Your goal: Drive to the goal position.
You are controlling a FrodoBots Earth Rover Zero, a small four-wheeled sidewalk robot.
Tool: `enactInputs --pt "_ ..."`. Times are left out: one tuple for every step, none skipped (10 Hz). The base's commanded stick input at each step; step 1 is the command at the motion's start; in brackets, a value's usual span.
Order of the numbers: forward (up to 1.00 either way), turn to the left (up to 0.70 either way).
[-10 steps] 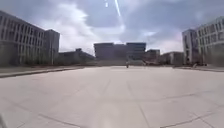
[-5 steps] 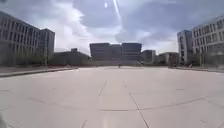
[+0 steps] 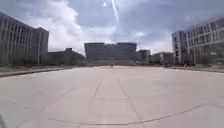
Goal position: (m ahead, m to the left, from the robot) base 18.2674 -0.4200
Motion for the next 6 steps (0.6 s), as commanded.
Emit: enactInputs --pt "0.7 -0.14" --pt "0.7 -0.14" --pt "0.7 -0.05" --pt "0.7 0.0" --pt "0.7 0.0" --pt "0.7 0.0"
